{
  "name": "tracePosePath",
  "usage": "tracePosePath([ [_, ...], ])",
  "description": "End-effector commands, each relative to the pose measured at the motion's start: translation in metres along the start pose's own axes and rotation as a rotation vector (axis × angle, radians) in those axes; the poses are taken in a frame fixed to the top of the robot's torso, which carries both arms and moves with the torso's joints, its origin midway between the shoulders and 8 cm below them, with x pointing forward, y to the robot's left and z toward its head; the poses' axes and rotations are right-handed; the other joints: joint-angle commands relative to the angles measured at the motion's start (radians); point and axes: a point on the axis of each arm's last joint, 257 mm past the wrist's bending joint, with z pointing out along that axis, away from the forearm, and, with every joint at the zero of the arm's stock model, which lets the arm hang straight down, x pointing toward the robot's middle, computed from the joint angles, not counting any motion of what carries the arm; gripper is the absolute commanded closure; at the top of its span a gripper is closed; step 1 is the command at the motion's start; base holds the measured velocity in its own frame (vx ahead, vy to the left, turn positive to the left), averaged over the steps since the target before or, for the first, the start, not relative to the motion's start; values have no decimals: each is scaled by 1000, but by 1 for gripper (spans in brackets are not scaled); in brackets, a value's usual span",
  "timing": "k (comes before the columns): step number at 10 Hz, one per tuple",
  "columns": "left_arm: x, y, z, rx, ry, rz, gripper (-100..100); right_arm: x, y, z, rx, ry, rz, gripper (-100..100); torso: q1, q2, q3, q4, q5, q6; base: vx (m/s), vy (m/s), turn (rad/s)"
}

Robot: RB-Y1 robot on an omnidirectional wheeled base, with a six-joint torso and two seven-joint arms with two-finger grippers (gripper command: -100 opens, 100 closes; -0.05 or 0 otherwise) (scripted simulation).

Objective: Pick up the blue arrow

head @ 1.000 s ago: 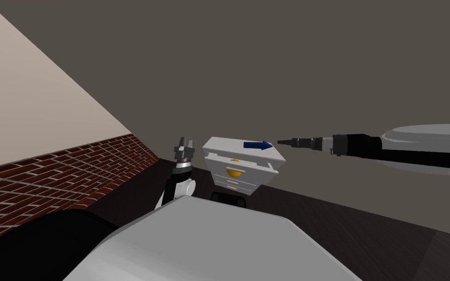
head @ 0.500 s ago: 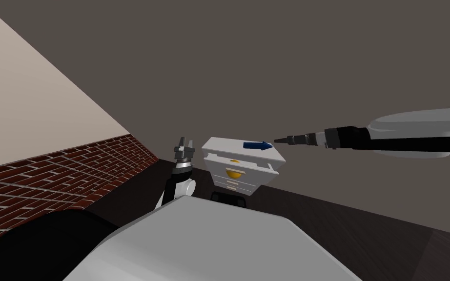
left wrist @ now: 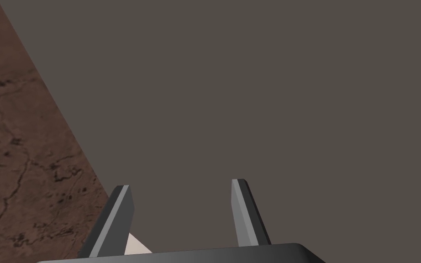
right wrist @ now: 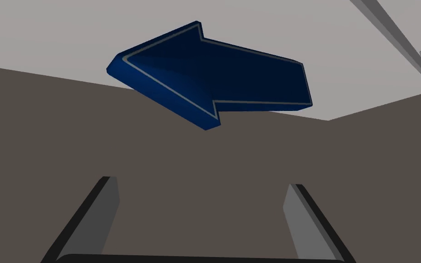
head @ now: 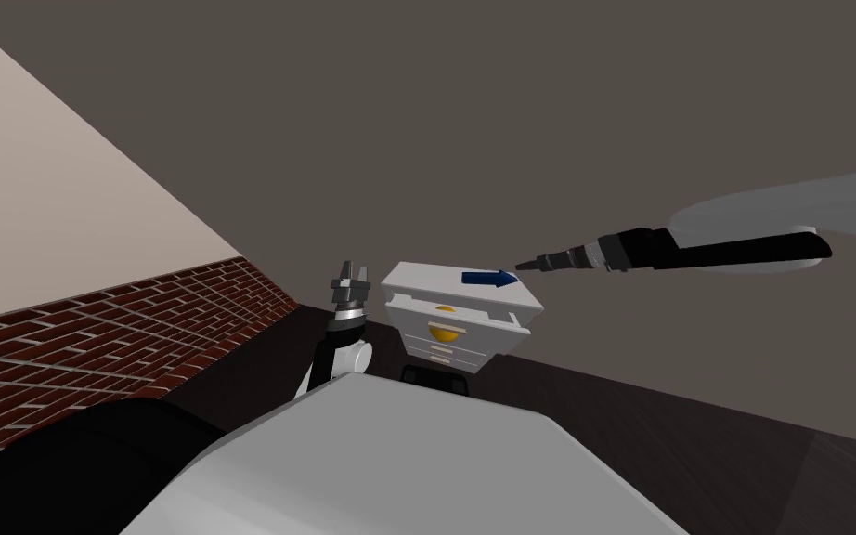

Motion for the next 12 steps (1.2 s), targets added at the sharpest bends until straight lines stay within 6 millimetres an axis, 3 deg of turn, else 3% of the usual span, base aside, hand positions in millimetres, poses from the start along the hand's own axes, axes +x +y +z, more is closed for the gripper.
tracePosePath([
  [1,0,0,0,0,0,0,0,-4,6,6,3,36,-33,-100,0,0,0,0,0,0,11,1,0],
  [12,0,0,0,0,0,0,0,-16,37,47,38,285,-198,-100,0,1,0,0,0,0,17,-1,-19],
])
